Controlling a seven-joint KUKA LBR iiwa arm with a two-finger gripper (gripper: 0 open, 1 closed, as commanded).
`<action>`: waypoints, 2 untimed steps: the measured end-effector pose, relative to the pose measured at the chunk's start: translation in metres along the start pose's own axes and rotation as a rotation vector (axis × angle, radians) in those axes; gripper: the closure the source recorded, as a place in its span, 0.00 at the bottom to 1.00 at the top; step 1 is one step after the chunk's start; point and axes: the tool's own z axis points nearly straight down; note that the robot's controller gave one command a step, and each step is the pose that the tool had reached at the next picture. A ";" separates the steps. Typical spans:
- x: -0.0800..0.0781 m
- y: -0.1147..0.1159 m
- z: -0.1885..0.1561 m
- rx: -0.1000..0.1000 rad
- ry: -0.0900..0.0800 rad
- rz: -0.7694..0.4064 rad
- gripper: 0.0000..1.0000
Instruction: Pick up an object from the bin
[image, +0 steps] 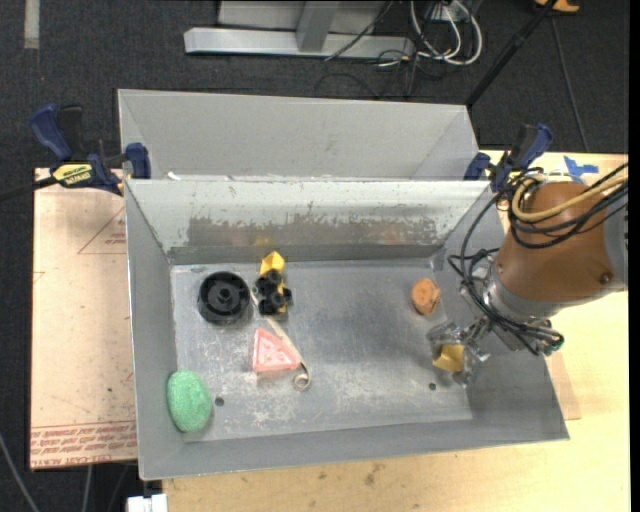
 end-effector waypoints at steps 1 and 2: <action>-0.012 -0.018 -0.029 0.007 -0.007 0.007 1.00; -0.003 0.016 -0.057 0.000 0.001 0.005 1.00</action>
Offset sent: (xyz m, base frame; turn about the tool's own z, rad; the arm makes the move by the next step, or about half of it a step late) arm -0.0115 0.0205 0.0667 0.0062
